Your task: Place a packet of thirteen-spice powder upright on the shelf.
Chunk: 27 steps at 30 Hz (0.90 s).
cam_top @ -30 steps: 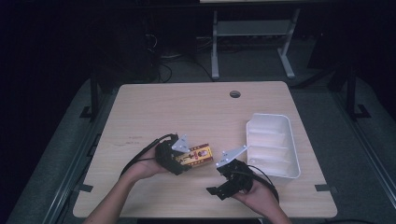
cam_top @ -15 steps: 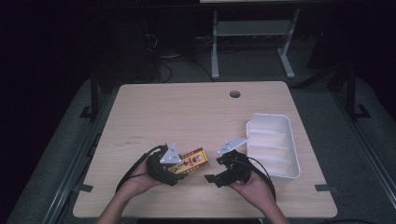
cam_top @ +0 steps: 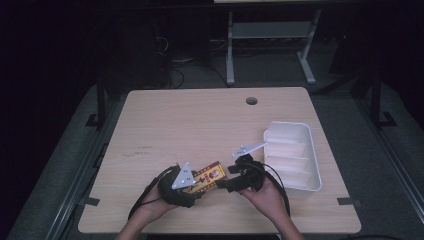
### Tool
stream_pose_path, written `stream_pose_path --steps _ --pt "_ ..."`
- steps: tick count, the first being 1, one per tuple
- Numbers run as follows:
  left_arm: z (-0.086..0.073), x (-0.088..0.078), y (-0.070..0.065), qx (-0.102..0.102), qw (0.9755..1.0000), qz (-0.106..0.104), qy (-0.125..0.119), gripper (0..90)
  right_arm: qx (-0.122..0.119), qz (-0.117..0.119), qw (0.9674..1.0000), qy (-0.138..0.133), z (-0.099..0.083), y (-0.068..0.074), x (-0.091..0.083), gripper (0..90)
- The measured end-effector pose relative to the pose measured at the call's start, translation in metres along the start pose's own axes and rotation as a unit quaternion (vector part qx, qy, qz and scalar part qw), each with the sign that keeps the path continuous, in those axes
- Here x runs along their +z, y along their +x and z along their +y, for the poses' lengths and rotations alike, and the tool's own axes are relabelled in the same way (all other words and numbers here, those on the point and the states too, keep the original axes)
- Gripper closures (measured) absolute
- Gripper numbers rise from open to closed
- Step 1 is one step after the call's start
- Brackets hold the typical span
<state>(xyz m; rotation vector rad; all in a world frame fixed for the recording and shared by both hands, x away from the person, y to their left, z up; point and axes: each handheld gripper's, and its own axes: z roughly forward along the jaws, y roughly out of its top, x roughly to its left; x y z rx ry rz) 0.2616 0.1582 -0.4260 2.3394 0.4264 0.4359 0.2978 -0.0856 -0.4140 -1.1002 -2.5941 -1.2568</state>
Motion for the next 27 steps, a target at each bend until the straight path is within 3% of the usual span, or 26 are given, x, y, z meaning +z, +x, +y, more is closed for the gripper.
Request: stream_pose_path --steps 2,8,12,15,22,27 --pt "0.001 -0.001 -0.002 -0.004 0.9998 0.013 -0.016 32.4 0.023 0.009 0.9997 -0.008 0.001 -0.004 0.0 29.7" --pt "0.003 -0.002 -0.005 -0.019 0.9986 0.03 -0.039 32.4 0.043 0.046 0.9976 -0.027 0.003 -0.005 0.0 42.6" --pt "0.004 0.0 -0.006 -0.021 0.9986 0.034 -0.033 32.3 0.048 0.044 0.9976 -0.023 0.004 -0.004 0.002 42.7" --pt "0.003 0.004 -0.008 -0.029 0.9985 0.039 -0.026 32.3 0.059 0.046 0.9966 -0.035 0.006 -0.004 0.002 51.0" --pt "0.001 0.007 -0.007 -0.042 0.998 0.042 -0.023 32.1 0.051 0.053 0.996 -0.05 0.014 0.002 -0.002 62.6" --pt "0.0 0.009 -0.005 -0.042 0.9979 0.041 -0.027 30.4 0.031 0.04 0.9979 -0.042 0.022 0.009 -0.001 67.0"
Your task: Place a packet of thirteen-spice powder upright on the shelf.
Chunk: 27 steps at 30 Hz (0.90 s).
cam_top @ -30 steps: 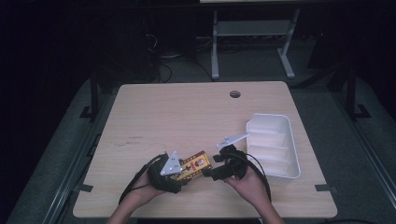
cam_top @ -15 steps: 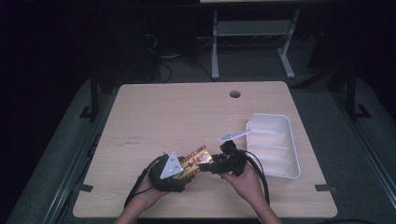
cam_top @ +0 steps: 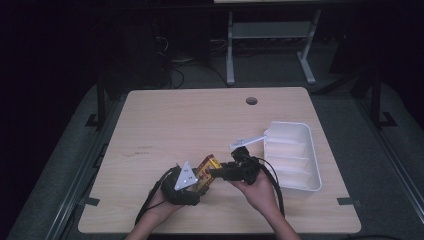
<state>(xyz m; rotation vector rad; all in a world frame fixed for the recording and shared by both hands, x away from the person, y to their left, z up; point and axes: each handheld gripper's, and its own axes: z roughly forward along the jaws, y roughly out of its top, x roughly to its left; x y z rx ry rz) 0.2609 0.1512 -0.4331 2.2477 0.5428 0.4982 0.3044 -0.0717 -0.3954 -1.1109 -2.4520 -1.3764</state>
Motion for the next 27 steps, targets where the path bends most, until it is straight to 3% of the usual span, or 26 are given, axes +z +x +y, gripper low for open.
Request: stream_pose_path --steps 1,3,8,13,14,18,22,23,25,27 --pt "0.0 0.0 0.0 0.0 1.0 0.0 0.0 29.8 0.0 0.0 1.0 0.0 0.0 0.0 0.0 67.0" --pt "0.0 -0.002 0.002 -0.004 1.0 -0.006 -0.004 29.2 -0.027 -0.021 0.9993 0.014 0.005 0.004 -0.001 68.2" --pt "-0.004 -0.008 0.008 -0.02 0.9996 -0.014 -0.011 27.0 -0.053 -0.022 0.9978 0.034 0.014 0.003 -0.008 68.3" --pt "-0.008 -0.011 0.011 -0.031 0.9992 -0.024 -0.009 27.0 -0.088 -0.028 0.9939 0.061 0.022 0.0 -0.015 68.2" --pt "-0.01 -0.011 0.013 -0.035 0.999 -0.028 -0.007 27.0 -0.109 -0.028 0.9909 0.074 0.026 -0.001 -0.02 68.2" --pt "-0.012 -0.013 0.016 -0.037 0.9989 -0.029 -0.003 26.6 -0.13 -0.027 0.9876 0.085 0.031 -0.003 -0.025 68.2" --pt "-0.017 -0.017 0.02 -0.047 0.9983 -0.034 0.002 26.6 -0.159 -0.008 0.9824 0.098 0.036 -0.008 -0.031 68.1" --pt "-0.017 -0.017 0.02 -0.047 0.9983 -0.034 0.002 26.6 -0.159 -0.008 0.9824 0.098 0.036 -0.008 -0.031 68.1" --pt "-0.021 -0.02 0.024 -0.051 0.9981 -0.034 0.005 26.4 -0.182 0.0 0.9769 0.111 0.039 -0.01 -0.033 68.1" --pt "-0.022 -0.021 0.025 -0.052 0.998 -0.034 0.006 26.4 -0.189 0.003 0.9753 0.114 0.04 -0.01 -0.034 68.1"
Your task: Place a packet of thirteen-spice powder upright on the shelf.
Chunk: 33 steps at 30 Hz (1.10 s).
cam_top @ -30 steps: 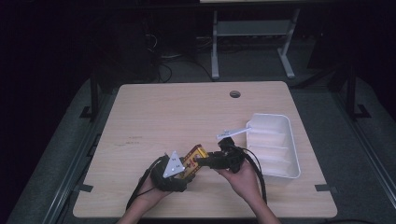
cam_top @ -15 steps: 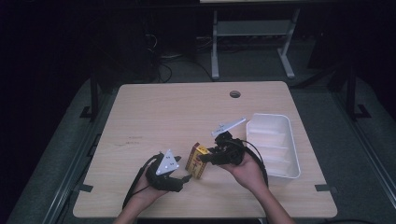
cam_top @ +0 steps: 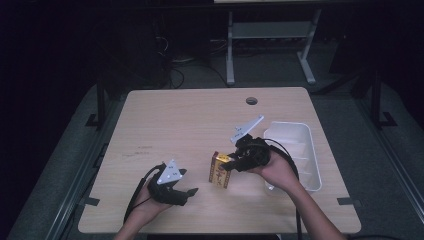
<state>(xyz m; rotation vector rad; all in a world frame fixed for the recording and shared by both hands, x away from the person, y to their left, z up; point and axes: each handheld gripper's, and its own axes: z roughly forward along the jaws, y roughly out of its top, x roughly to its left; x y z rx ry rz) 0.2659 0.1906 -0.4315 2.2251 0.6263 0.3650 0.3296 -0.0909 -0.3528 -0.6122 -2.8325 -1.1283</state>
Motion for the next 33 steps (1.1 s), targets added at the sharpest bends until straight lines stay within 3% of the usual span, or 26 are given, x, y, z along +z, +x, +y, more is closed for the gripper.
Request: stream_pose_path --steps 1,5,15,21,33 --pt "-0.003 -0.002 0.002 -0.004 1.0 0.002 0.001 26.4 -0.014 0.002 0.9999 0.01 0.001 -0.001 -0.002 68.1" --pt "-0.008 -0.006 0.007 -0.014 0.9999 0.002 -0.001 26.4 -0.024 0.011 0.9995 0.018 0.002 -0.005 -0.004 68.1" --pt "-0.017 -0.01 0.013 -0.033 0.9994 0.004 -0.006 25.3 -0.061 0.008 0.9972 0.041 0.005 -0.009 -0.014 68.1" --pt "-0.021 -0.012 0.019 -0.048 0.9988 0.003 -0.014 25.0 -0.072 0.004 0.9964 0.045 0.005 -0.014 -0.025 68.1" --pt "-0.025 -0.014 0.025 -0.056 0.9983 0.007 -0.016 24.6 -0.096 -0.004 0.9941 0.051 0.006 -0.019 -0.047 68.2"
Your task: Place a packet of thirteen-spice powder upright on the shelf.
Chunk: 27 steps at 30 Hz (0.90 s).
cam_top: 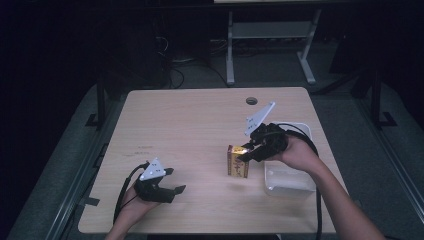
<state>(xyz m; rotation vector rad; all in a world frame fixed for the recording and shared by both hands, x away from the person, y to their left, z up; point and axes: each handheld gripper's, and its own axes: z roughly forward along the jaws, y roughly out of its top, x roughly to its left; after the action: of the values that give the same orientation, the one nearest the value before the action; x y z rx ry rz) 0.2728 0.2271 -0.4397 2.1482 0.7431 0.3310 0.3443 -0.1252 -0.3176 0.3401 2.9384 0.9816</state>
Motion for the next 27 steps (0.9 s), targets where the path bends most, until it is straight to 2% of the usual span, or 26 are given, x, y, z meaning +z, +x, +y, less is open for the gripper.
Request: stream_pose_path --steps 13,27 --pt "-0.001 0.0 0.004 -0.001 1.0 0.0 -0.001 23.6 0.004 -0.022 0.9998 -0.002 -0.01 -0.009 -0.022 68.1" --pt "-0.004 -0.002 0.009 -0.011 0.9999 0.005 -0.003 23.0 0.022 -0.051 0.9984 0.005 -0.031 -0.015 -0.052 68.1"
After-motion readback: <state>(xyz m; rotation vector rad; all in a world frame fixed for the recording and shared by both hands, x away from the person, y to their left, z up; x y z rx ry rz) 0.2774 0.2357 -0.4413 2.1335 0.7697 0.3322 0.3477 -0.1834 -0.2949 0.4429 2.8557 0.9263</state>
